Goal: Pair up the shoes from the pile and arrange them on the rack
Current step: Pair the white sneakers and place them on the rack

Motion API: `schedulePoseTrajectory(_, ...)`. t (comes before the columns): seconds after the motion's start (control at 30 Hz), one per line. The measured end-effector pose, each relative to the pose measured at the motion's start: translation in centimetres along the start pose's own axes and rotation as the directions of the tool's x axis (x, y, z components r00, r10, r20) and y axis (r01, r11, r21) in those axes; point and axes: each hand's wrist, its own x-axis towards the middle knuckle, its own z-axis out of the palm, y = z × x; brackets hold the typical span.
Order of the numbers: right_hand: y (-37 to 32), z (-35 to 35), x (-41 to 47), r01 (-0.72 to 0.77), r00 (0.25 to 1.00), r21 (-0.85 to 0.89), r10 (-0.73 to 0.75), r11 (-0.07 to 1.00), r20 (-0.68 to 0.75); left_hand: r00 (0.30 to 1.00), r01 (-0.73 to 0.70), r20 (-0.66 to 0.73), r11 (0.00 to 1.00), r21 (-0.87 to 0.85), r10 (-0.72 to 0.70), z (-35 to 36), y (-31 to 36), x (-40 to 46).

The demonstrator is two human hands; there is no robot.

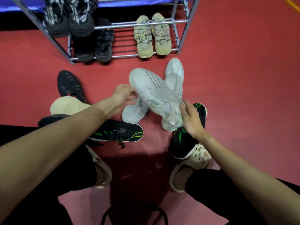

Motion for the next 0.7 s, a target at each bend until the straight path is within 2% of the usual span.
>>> schedulePoseTrajectory(0.03, 0.3, -0.3, 0.1, 0.042, 0.998, -0.036, -0.044, 0.998, -0.038, 1.000, 0.011, 0.010, 0.997, 0.079, -0.012, 1.0, -0.5, 0.0)
schedulePoseTrajectory(0.1, 1.3, -0.9, 0.3, 0.038, 0.991, -0.029, -0.042, 0.999, -0.127, 0.997, 0.047, 0.045, 0.968, 0.245, -0.060, 3.2, -2.0, 0.1)
schedulePoseTrajectory(0.2, 2.1, -1.6, 0.7, -0.077, 0.956, 0.074, 0.094, 0.994, -0.278, 0.986, 0.087, 0.097, 0.908, 0.409, -0.138, 6.5, -4.6, 0.4)
schedulePoseTrajectory(0.33, 4.3, -2.5, 1.8, -0.223, 0.884, 0.161, 0.269, 0.961, -0.381, 0.976, 0.074, 0.128, 0.820, 0.568, -0.176, 9.7, -8.5, 2.0)
schedulePoseTrajectory(0.43, 5.2, -3.0, 2.5, -0.278, 0.848, 0.180, 0.329, 0.944, -0.416, 0.966, 0.112, 0.136, 0.827, 0.551, -0.222, 11.7, -10.5, 3.0)
schedulePoseTrajectory(0.57, 6.0, -3.0, 3.1, -0.301, 0.840, 0.190, 0.354, 0.935, -0.411, 0.975, 0.165, 0.031, 0.814, 0.557, -0.219, 13.6, -11.9, 3.8)
schedulePoseTrajectory(0.7, 6.0, -2.3, 3.2, -0.320, 0.825, 0.246, 0.397, 0.915, -0.403, 0.979, 0.202, -0.072, 0.862, 0.465, -0.190, 13.9, -12.4, 4.4)
